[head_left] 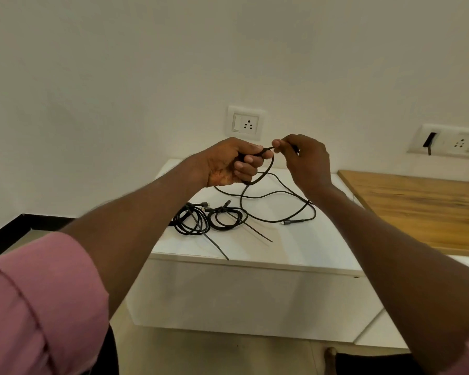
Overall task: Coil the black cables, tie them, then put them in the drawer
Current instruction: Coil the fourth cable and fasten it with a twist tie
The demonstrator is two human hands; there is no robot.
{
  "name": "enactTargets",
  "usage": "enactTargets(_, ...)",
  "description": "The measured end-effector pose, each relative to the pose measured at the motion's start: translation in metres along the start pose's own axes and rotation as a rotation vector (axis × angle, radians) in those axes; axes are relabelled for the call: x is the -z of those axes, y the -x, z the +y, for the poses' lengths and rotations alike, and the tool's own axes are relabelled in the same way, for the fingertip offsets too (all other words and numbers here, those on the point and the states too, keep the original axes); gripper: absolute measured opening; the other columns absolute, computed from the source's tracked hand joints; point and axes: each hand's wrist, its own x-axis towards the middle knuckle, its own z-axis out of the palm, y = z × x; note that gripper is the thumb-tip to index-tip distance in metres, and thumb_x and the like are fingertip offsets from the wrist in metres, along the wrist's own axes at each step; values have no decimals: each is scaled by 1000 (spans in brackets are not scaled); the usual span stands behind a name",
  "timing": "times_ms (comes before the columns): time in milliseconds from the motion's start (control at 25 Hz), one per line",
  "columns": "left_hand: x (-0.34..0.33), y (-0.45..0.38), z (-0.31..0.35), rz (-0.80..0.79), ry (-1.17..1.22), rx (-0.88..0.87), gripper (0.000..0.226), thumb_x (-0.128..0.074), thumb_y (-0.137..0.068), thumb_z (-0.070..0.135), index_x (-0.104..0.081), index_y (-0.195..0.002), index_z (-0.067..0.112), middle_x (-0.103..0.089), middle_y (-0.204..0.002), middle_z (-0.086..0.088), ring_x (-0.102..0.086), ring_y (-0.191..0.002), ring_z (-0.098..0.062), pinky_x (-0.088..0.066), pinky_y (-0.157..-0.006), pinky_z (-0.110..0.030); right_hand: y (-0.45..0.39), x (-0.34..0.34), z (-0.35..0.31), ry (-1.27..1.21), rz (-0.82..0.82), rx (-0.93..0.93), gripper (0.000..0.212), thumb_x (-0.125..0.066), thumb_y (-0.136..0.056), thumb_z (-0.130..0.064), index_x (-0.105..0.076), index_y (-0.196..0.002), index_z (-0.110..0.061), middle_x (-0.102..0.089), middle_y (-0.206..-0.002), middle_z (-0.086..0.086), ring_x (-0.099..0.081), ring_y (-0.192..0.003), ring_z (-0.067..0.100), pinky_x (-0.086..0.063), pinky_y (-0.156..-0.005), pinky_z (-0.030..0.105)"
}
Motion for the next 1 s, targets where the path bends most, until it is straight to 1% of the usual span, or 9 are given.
enactTargets(160,-6,-4,4,-18,258,-132,28,-39,-109,16,-58,-122,0,-40,-67,5,-39,-43,-2,-34,-43,-16,4,-7,10,14,-161,-72,39,-49,-106,-47,-73,-87,-23,-56,-60,3,-47,-54,18,-37,-58,33)
enactTargets(280,-9,-5,3,3,286,-200,37,-41,-109,17,-52,-137,-4,-42,-69,4,-42,-46,-2,-36,-46,-14,7,-14,6,19,-290,-73,39,-48,-108,-39,-73,-87,-18,-52,-56,0,-49,-53,21,-39,-58,33)
enactTargets(400,-13,-7,1,18,277,-242,41,-42,-110,18,-50,-144,-3,-43,-73,3,-42,-54,-3,-38,-51,-16,6,-18,-1,49,-319,-69,37,-45,-108,-30,-72,-87,-17,-58,-61,2,-59,-62,30,-45,-61,36)
enactTargets(480,-16,-8,4,-4,256,-229,38,-41,-110,18,-54,-139,-2,-43,-75,2,-40,-61,-7,-37,-55,-19,6,-19,-1,151,-267,-76,33,-43,-106,-28,-68,-84,-23,-60,-64,-1,-58,-62,26,-41,-57,35)
enactTargets(600,-18,-7,9,-27,219,-190,29,-43,-108,17,-64,-120,1,-43,-77,2,-38,-66,-9,-35,-56,-21,6,-15,0,278,-184,-111,32,-42,-105,-31,-67,-87,-26,-61,-71,-2,-58,-66,23,-37,-58,32)
enactTargets(720,-17,-5,7,-18,229,-193,17,-45,-107,17,-60,-105,7,-49,-75,2,-48,-66,-11,-40,-57,-22,5,-13,4,291,-198,-131,38,-43,-107,-40,-70,-87,-23,-61,-70,-6,-58,-66,21,-38,-60,31)
enactTargets(840,-14,-7,4,22,353,-275,18,-45,-108,15,-58,-100,6,-61,-79,-5,-70,-90,-25,-59,-73,-32,9,-18,6,271,-340,-50,42,-43,-108,-42,-72,-86,-21,-59,-64,-9,-58,-61,15,-39,-61,31)
enactTargets(920,-14,-9,5,72,416,-376,19,-46,-108,14,-59,-102,2,-67,-90,-13,-71,-109,-38,-62,-88,-42,13,-22,0,277,-403,0,47,-43,-107,-50,-72,-86,-20,-58,-62,-10,-59,-63,12,-41,-62,32)
enactTargets(1000,-14,-12,6,126,418,-470,21,-47,-109,16,-61,-107,0,-70,-105,-19,-68,-116,-42,-59,-95,-46,15,-27,-9,257,-402,46,51,-47,-104,-57,-71,-83,-18,-59,-60,-10,-60,-63,10,-43,-62,30)
